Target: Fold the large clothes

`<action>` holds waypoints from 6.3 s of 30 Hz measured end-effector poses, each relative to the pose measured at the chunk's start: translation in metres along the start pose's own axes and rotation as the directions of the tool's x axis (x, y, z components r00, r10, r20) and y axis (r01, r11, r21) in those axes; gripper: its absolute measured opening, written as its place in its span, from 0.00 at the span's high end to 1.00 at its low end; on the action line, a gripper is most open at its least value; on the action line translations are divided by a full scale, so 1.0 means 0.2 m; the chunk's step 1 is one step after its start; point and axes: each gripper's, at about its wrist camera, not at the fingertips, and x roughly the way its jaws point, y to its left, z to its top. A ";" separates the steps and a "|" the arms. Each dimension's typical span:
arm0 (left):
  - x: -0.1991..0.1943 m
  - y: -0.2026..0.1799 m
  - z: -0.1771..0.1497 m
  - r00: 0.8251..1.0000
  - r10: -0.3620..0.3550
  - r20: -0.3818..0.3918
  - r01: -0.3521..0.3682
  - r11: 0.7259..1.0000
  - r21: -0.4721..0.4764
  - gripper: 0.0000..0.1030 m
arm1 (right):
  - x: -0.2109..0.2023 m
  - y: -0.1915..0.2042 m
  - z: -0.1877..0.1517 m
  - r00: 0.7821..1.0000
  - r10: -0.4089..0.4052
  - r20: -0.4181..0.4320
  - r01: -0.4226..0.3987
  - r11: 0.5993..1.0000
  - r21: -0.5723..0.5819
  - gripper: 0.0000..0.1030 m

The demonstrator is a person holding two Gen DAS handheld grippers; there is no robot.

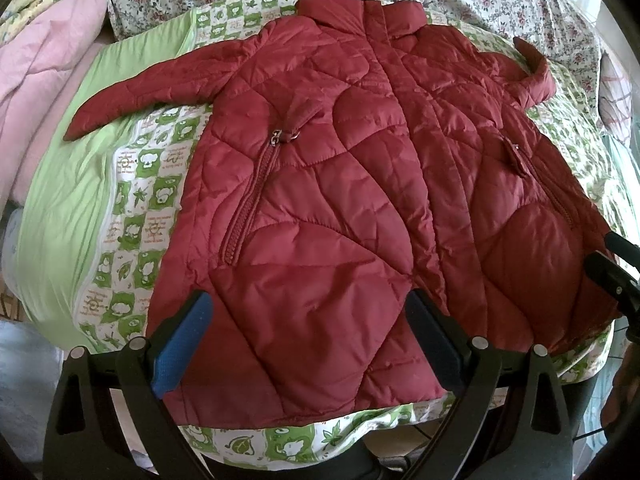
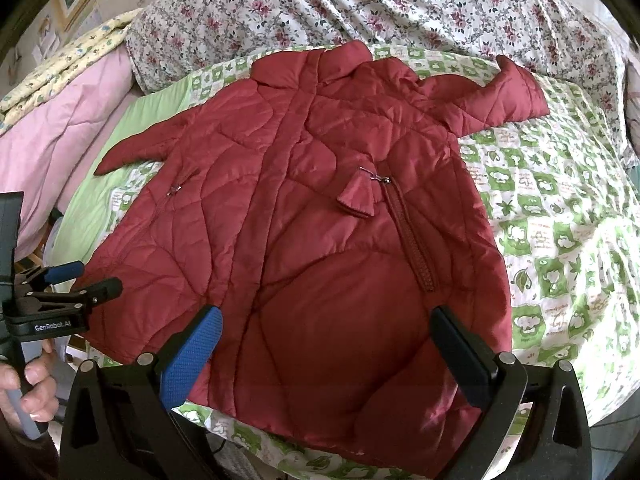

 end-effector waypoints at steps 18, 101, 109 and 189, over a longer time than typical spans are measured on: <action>-0.01 0.01 0.04 1.000 -0.004 -0.001 0.004 1.000 0.004 0.05 | -0.01 0.00 0.03 0.999 0.011 0.034 -0.011 1.000 0.007 0.00; 0.48 0.15 0.65 0.995 -0.080 -0.052 0.074 0.990 -0.116 0.05 | 0.65 -0.71 1.47 0.977 -0.037 0.211 0.015 0.995 0.102 0.88; 0.44 0.24 0.62 0.992 -0.120 -0.032 0.114 0.981 -0.160 0.05 | 0.71 -0.15 1.27 0.970 0.197 0.142 -0.193 0.980 -0.040 0.88; 0.90 0.39 1.01 0.946 -0.229 0.230 0.252 0.965 -0.075 0.71 | 1.03 -0.23 1.06 0.997 -0.002 0.071 0.000 1.000 0.028 0.31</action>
